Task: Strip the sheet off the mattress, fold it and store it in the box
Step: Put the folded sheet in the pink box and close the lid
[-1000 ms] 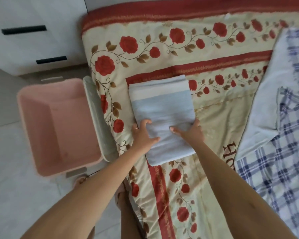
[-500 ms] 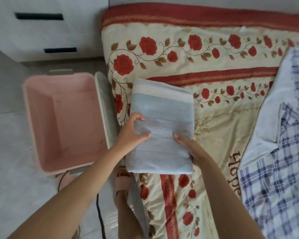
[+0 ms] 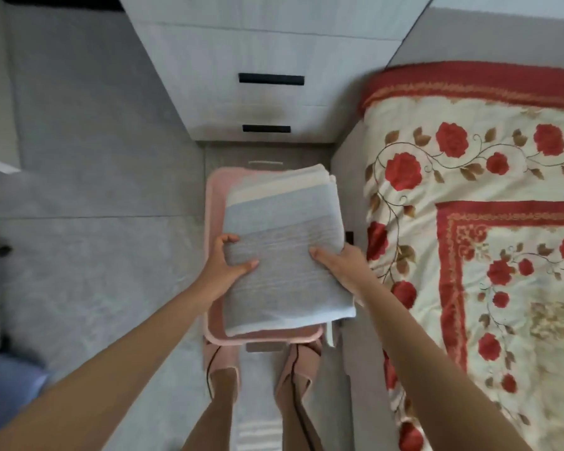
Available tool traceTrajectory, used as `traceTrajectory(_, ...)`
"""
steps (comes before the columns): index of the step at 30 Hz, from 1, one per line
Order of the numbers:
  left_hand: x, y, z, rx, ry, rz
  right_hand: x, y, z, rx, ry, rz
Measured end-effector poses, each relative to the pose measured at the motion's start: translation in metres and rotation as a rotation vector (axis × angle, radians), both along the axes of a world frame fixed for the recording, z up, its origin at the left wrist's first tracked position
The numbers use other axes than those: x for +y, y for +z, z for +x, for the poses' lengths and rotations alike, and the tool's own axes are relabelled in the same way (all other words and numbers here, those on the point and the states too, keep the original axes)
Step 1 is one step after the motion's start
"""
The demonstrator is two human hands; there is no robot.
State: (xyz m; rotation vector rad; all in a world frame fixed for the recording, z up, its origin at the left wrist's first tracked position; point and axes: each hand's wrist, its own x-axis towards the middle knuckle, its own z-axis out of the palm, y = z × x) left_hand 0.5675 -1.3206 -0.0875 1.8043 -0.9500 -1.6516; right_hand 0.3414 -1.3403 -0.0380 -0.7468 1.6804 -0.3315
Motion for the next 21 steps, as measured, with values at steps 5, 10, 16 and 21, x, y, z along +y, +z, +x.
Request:
traceTrajectory(5,-0.002,-0.08,0.011,-0.083,0.035,0.046,-0.011,-0.088,0.02,-0.014,-0.017,0.103)
traceTrajectory(10,0.002,-0.152,0.013,-0.233,-0.037,0.054,0.004,-0.173,0.029,-0.019,-0.048,0.055)
traceTrajectory(16,0.016,-0.215,0.006,-0.45,-0.112,0.049,0.026,-0.26,0.037,0.081,-0.073,0.016)
traceTrajectory(21,0.031,-0.253,-0.001,-0.473,-0.17,0.114,0.037,-0.313,0.038,0.176,-0.087,0.043)
